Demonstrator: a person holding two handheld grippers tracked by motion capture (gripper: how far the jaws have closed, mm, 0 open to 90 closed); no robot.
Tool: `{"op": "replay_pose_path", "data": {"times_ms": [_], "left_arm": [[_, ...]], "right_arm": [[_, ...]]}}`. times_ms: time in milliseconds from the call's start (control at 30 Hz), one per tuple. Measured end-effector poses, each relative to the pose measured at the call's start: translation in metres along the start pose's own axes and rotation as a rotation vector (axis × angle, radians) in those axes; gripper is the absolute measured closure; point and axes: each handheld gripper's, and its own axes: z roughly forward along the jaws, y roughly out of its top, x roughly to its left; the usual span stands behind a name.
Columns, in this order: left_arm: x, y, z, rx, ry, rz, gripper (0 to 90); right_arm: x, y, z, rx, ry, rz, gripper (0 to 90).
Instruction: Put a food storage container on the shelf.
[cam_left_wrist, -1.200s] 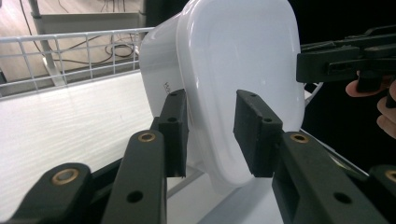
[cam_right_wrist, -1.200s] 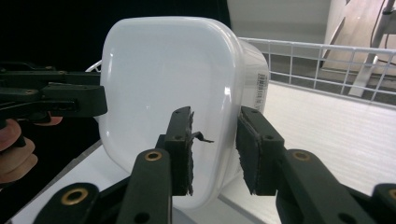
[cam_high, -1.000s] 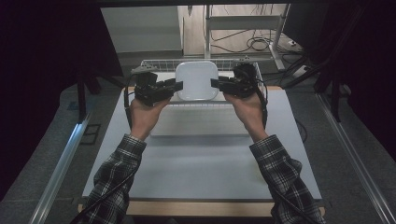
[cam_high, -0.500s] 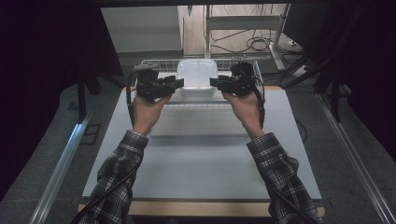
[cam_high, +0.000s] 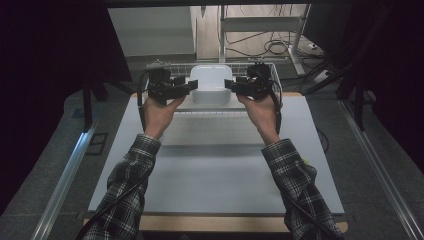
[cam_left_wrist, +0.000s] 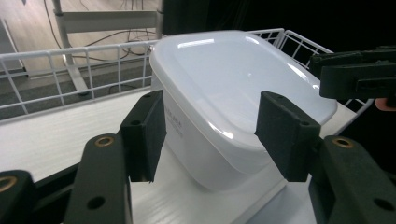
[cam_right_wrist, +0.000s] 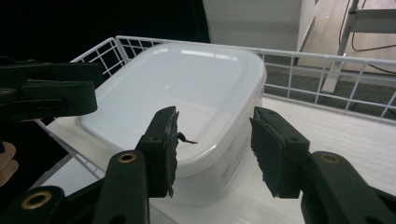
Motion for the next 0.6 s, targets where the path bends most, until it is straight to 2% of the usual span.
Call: {"op": "replay_pose_path", "data": {"times_ms": [67,133,300,333,367,433,500,600], "left_arm": [[0.001,0.001,0.000,0.001,0.002,0.016,38.4],[0.000,0.001,0.000,-0.010,-0.006,0.010,37.6],[-0.002,0.001,-0.006,-0.024,-0.034,0.028,30.8],[-0.003,0.000,-0.008,-0.021,-0.059,0.026,29.5],[-0.004,-0.001,-0.010,-0.015,-0.066,0.032,28.7],[-0.005,-0.002,-0.011,-0.012,-0.070,0.039,26.7],[-0.008,-0.007,-0.014,-0.001,-0.080,0.063,24.7],[-0.010,-0.010,-0.017,0.005,-0.087,0.069,20.8]], "right_arm": [[0.000,0.001,0.001,0.000,-0.006,-0.005,49.3],[0.000,0.001,0.001,0.000,-0.007,-0.007,48.8],[-0.001,0.000,-0.006,-0.028,0.018,-0.022,45.4],[-0.001,-0.002,-0.010,-0.030,0.033,-0.026,43.4],[-0.001,-0.003,-0.011,-0.030,0.041,-0.026,42.6],[0.000,-0.004,-0.013,-0.030,0.050,-0.030,41.4],[0.002,-0.009,-0.017,-0.020,0.066,-0.048,38.0],[0.003,-0.013,-0.019,-0.021,0.072,-0.063,35.9]]}}
